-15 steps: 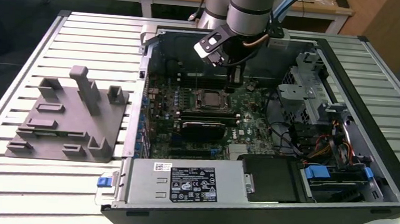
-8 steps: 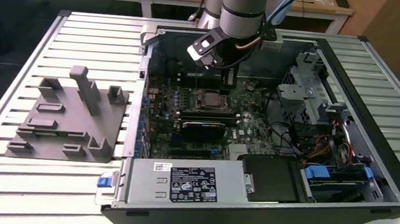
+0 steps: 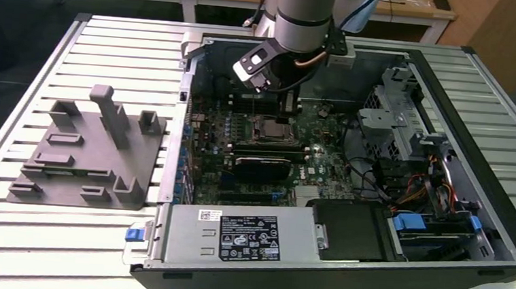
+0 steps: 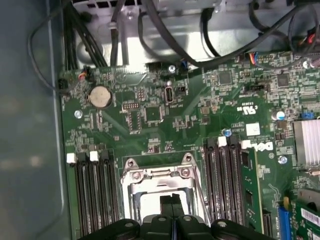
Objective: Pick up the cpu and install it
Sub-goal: 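Close the cpu cover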
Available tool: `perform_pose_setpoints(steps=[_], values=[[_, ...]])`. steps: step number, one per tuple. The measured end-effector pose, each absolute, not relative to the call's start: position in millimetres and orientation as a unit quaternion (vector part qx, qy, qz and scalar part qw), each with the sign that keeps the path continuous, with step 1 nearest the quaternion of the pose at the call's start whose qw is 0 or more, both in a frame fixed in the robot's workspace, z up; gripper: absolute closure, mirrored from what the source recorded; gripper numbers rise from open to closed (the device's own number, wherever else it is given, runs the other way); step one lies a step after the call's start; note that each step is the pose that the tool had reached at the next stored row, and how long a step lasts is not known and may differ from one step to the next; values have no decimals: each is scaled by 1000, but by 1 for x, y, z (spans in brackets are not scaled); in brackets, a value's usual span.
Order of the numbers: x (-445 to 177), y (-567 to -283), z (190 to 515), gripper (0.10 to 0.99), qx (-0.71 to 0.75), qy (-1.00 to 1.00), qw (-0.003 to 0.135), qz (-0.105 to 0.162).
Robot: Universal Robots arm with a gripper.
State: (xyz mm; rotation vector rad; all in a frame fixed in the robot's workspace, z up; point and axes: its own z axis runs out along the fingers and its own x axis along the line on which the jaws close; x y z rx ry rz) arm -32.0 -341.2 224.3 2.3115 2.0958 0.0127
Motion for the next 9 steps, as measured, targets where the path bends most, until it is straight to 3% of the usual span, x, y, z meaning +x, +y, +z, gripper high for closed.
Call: perform_pose_setpoints(steps=[9], values=[[-38,-341,220,980,718,696,8,7]])
